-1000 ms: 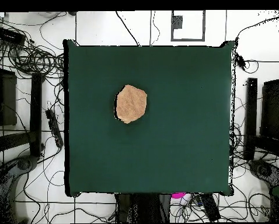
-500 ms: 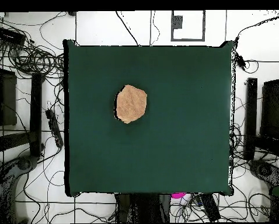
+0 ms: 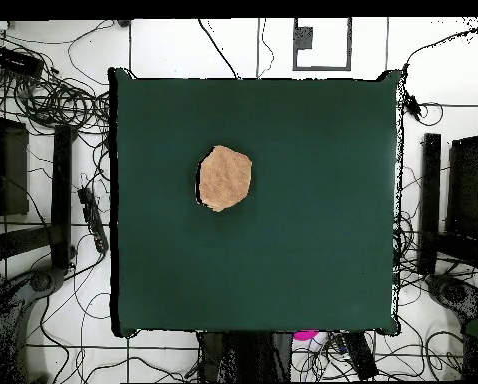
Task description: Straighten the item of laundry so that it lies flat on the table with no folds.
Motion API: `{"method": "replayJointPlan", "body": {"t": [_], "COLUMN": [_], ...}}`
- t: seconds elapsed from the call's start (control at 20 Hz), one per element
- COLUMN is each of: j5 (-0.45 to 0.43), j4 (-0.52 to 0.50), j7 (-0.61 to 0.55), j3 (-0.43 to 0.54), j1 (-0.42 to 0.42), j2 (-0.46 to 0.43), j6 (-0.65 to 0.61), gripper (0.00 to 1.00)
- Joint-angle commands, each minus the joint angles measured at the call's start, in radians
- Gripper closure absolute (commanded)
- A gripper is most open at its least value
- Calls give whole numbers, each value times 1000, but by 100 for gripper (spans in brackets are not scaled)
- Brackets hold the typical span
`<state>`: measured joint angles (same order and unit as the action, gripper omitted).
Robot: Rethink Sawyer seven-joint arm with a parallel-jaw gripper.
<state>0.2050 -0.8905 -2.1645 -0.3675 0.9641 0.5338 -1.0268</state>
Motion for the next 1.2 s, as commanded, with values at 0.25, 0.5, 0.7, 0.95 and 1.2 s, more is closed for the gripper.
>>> {"method": "replayJointPlan", "body": {"t": [0.25,0.5,0.7,0.95,1.2], "j5": [-83,-124,-163,-207,-231], "j4": [-280,-309,-333,-380,-440], "j7": [253,285,292,293,313], "j3": [206,234,249,278,328], "j1": [-114,-159,-190,-229,-277], "j2": [103,151,177,214,247], "j6": [-11,-40,-32,-1,42], "gripper": [0,0,0,0,0]}}
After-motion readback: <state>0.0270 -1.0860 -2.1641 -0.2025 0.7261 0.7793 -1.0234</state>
